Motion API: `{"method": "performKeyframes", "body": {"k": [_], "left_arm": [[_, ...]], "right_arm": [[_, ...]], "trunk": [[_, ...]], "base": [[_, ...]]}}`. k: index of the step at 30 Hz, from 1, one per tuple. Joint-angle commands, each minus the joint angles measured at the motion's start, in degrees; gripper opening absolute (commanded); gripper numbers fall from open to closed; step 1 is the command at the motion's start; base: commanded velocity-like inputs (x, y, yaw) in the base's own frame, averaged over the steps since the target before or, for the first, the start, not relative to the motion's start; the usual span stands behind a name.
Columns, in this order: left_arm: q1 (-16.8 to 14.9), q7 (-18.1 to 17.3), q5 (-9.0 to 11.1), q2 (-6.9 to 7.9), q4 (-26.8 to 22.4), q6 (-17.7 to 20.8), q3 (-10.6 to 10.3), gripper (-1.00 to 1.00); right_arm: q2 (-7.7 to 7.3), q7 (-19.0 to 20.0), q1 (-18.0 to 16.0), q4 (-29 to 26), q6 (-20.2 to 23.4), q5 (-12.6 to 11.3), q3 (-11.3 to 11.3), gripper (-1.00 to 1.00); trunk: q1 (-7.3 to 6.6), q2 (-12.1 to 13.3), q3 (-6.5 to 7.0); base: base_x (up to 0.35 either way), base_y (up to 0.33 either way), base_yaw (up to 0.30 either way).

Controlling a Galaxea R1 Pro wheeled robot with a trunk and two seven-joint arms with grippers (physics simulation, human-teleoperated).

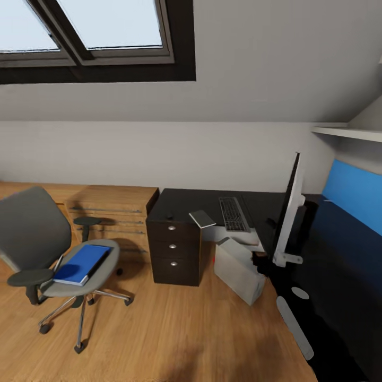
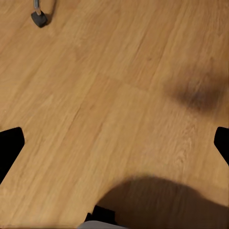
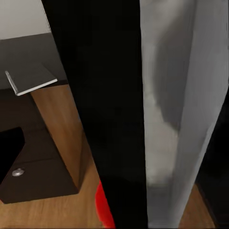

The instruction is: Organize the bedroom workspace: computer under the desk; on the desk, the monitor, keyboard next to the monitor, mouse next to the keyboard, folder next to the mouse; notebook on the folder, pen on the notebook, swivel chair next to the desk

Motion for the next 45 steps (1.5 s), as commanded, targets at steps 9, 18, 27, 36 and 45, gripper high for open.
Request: {"method": "performKeyframes", "body": {"k": [9, 18, 27, 36, 45], "left_arm": [[-0.1, -0.5, 0.4, -0.07, 0.1, -0.1, 0.2, 1.0], [-0.1, -0.5, 0.4, -0.09, 0.1, 0.0, 0.2, 1.0], [-0.1, -0.6, 0.4, -0.09, 0.1, -0.2, 0.2, 1.0], [-0.1, -0.6, 0.4, -0.09, 0.1, -0.2, 0.3, 1.0], [-0.1, -0.6, 0.4, -0.09, 0.1, -0.2, 0.3, 1.0]], "right_arm": [[-0.08, -0.5, -0.1, -0.1, 0.1, -0.5, 0.2, 1.0], [-0.08, -0.5, 0.0, -0.1, 0.2, -0.5, 0.2, 1.0], [-0.08, -0.5, -0.1, -0.1, 0.2, -0.5, 0.1, 1.0], [-0.08, -0.5, 0.0, -0.1, 0.2, -0.5, 0.1, 1.0], [-0.08, -0.5, 0.0, -0.1, 0.2, -0.5, 0.1, 1.0]], "trunk": [[0.0, 0.0, -0.31], [0.0, 0.0, -0.56], [0.0, 0.0, -0.69], [0.0, 0.0, -0.7], [0.0, 0.0, -0.7]], "base": [[0.0, 0.0, 0.263], [0.0, 0.0, 0.263], [0.0, 0.0, 0.128], [0.0, 0.0, 0.009], [0.0, 0.0, 0.001]]}}
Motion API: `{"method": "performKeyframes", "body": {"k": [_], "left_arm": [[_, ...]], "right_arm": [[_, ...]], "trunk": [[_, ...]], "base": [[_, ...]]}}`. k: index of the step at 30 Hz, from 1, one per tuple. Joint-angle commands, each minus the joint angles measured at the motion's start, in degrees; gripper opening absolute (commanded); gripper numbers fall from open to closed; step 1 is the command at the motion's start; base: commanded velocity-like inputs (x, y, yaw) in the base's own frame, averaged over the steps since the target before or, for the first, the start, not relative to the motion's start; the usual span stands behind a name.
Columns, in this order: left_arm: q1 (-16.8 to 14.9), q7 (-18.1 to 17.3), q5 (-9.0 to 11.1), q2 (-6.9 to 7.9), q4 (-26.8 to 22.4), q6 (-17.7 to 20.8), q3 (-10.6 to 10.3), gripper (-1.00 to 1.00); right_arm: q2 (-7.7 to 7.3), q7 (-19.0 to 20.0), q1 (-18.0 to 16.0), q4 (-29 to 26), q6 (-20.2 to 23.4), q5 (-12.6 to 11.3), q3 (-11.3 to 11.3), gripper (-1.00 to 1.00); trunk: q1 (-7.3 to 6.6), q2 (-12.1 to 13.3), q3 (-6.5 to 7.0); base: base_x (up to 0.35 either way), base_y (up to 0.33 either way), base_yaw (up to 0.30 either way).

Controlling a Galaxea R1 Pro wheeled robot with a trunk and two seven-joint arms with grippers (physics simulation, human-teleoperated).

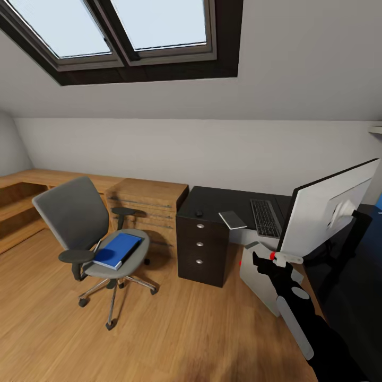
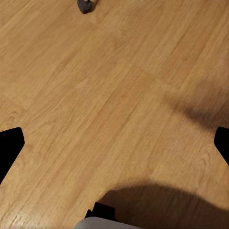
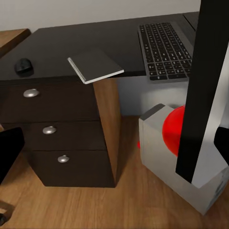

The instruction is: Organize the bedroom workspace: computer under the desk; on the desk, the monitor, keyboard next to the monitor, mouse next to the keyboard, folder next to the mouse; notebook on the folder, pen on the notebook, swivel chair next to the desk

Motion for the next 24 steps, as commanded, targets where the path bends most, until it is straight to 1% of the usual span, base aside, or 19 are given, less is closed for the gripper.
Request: {"method": "performKeyframes", "body": {"k": [1, 5, 13, 20, 24], "left_arm": [[0.0, -0.5, 0.4, 0.0, 0.1, -0.1, 0.2, 1.0], [0.0, -0.5, 0.4, 0.0, 0.1, -0.1, 0.2, 1.0], [0.0, -0.5, 0.4, 0.0, 0.1, -0.1, 0.2, 1.0], [0.0, -0.5, 0.4, 0.0, 0.1, -0.1, 0.2, 1.0], [0.0, -0.6, 0.4, 0.0, 0.1, -0.1, 0.2, 1.0]], "right_arm": [[-0.07, -0.5, 0.0, -0.1, 0.2, -0.5, 0.2, 1.0], [-0.07, -0.5, 0.0, -0.1, 0.2, -0.5, 0.2, 1.0], [-0.07, -0.5, 0.0, -0.2, 0.1, -0.5, 0.2, 1.0], [-0.07, -0.5, 0.0, -0.2, 0.1, -0.5, 0.2, 1.0], [-0.07, -0.5, -0.1, -0.2, 0.1, -0.5, 0.2, 1.0]], "trunk": [[0.0, 0.0, -0.06], [0.0, 0.0, -0.14], [0.0, 0.0, -0.47], [0.0, 0.0, -0.55], [0.0, 0.0, -0.56]], "base": [[0.0, 0.0, 0.021], [0.0, 0.0, 0.086], [0.0, 0.0, 0.152], [0.004, 0.0, 0.042], [0.106, 0.0, 0.012]]}}
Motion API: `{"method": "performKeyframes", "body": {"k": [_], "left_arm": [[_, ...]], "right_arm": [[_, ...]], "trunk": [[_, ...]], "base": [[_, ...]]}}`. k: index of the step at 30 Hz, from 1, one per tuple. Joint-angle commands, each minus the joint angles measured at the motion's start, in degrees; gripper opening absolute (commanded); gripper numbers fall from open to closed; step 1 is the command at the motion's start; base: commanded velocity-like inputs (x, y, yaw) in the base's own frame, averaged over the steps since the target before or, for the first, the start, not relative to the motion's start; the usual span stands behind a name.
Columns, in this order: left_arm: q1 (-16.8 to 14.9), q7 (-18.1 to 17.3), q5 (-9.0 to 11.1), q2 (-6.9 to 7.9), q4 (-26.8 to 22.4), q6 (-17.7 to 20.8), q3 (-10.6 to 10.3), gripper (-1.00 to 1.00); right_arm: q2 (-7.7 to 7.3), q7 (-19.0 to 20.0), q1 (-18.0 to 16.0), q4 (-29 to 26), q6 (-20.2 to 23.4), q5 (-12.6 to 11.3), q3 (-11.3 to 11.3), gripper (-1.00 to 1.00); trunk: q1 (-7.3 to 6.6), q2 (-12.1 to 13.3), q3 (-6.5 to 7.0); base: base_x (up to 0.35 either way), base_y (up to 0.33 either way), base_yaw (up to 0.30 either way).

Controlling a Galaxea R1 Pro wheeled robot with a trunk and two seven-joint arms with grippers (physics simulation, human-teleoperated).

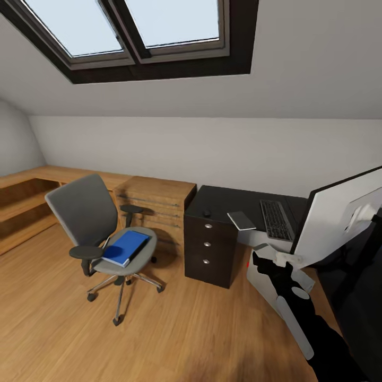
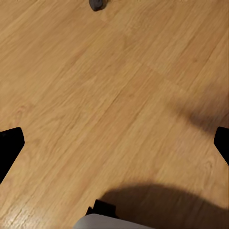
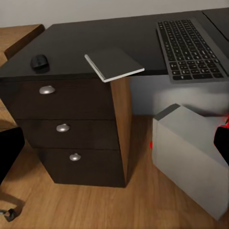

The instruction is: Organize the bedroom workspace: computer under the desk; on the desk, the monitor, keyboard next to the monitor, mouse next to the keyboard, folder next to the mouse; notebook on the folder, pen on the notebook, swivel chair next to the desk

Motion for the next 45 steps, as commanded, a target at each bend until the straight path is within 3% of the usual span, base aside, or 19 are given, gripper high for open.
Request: {"method": "performKeyframes", "body": {"k": [1, 9, 28, 45], "left_arm": [[0.0, -0.6, 0.4, 0.0, 0.1, -0.1, 0.2, 1.0], [0.0, -0.7, 0.4, 0.0, 0.1, -0.1, 0.2, 1.0], [0.0, -0.7, 0.4, 0.0, 0.1, -0.1, 0.2, 1.0], [0.0, -0.6, 0.4, 0.0, 0.1, -0.1, 0.2, 1.0]], "right_arm": [[-0.07, -0.5, -0.1, -0.1, 0.2, -0.5, 0.2, 1.0], [-0.07, -0.5, 0.0, -0.1, 0.2, -0.5, 0.2, 1.0], [-0.07, -0.5, 0.0, -0.1, 0.2, -0.5, 0.2, 1.0], [-0.07, -0.5, 0.0, -0.1, 0.2, -0.5, 0.2, 1.0]], "trunk": [[0.02, 0.0, -0.06], [0.02, 0.0, -0.07], [0.02, 0.0, -0.07], [0.02, 0.0, -0.07]], "base": [[0.222, 0.0, 0.005], [0.185, 0.0, 0.002], [0.013, 0.0, 0.0], [-0.235, 0.0, 0.0]]}}
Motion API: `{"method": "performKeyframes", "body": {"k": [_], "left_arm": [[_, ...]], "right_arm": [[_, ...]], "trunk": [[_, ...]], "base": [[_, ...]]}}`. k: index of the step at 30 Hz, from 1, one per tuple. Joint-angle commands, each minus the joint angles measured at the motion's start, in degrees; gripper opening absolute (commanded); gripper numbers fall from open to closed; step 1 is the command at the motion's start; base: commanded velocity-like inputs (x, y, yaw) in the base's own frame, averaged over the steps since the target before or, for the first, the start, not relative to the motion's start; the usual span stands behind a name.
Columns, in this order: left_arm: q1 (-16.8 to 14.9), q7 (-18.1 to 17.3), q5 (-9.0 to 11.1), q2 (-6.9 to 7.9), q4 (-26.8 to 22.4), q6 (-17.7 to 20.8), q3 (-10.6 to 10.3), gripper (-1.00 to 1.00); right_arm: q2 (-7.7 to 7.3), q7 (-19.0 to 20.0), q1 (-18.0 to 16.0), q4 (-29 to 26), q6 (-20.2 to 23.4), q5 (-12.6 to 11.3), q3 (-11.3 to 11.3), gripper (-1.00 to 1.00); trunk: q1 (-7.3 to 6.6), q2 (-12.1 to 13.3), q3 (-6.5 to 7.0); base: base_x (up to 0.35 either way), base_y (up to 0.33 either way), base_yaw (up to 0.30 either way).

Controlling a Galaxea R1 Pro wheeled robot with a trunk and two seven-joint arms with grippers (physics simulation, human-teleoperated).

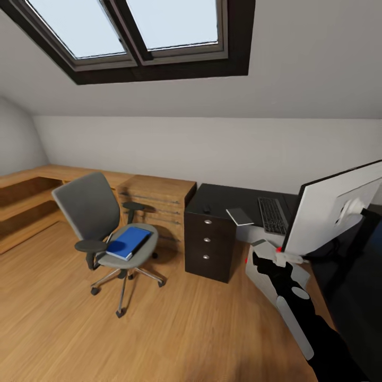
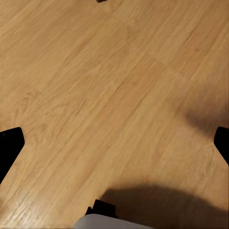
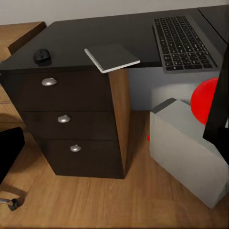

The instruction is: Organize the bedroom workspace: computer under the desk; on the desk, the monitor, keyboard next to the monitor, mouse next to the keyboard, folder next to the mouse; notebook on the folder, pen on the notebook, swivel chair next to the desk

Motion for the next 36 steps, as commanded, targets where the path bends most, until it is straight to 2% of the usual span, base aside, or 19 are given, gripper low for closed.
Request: {"method": "performKeyframes", "body": {"k": [1, 18, 36], "left_arm": [[0.0, -0.5, 0.4, 0.0, 0.0, -0.1, 0.2, 1.0], [0.0, -0.5, 0.4, 0.0, 0.0, -0.1, 0.2, 1.0], [0.0, -0.5, 0.4, 0.0, 0.0, -0.1, 0.2, 1.0]], "right_arm": [[-0.07, -0.5, 0.0, -0.1, 0.2, -0.5, 0.2, 1.0], [-0.07, -0.5, 0.0, 0.0, 0.2, -0.6, 0.2, 1.0], [-0.07, -0.5, 0.0, 0.0, 0.2, -0.5, 0.1, 1.0]], "trunk": [[-0.02, 0.0, -0.06], [-0.02, 0.0, -0.02], [-0.02, 0.0, 0.78]], "base": [[-0.191, 0.0, 0.0], [-0.14, 0.0, -0.009], [-0.01, 0.0, -0.15]]}}
